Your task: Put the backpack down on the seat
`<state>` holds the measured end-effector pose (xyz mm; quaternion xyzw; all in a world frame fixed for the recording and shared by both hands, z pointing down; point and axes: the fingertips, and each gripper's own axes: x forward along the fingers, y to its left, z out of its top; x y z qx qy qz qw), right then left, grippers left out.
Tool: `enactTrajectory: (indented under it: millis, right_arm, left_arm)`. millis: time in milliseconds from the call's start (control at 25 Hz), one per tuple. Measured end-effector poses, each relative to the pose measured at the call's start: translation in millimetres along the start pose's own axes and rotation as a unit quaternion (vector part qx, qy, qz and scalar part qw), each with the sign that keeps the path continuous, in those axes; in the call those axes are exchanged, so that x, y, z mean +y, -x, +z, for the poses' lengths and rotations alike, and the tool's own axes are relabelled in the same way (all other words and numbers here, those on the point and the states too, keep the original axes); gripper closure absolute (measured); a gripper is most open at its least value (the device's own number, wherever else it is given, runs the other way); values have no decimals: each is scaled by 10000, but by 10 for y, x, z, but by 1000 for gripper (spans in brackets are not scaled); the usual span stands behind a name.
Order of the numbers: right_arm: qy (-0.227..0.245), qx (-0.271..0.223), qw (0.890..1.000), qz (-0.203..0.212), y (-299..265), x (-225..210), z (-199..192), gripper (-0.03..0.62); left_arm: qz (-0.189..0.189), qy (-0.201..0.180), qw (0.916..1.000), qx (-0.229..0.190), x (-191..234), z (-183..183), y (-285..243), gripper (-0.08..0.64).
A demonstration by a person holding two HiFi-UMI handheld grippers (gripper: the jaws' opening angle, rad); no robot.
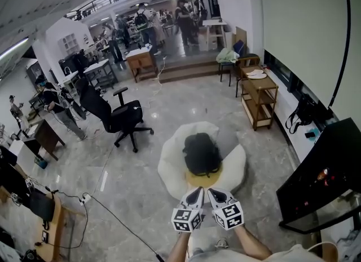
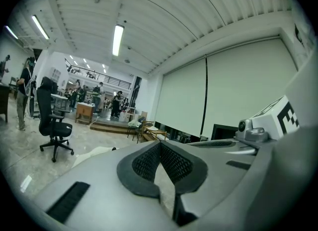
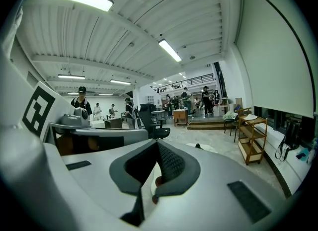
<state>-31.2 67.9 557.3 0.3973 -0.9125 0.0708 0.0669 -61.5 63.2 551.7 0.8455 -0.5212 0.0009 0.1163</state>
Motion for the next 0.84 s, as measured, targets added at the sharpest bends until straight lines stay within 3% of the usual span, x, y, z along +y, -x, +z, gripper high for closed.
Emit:
enactTrajectory:
  millis: [840]
  right_arm:
    - [42,83,10000,-31,-21,73,-36,566]
  left_arm:
    - [-46,-94,9999,43,25,-25,82,529]
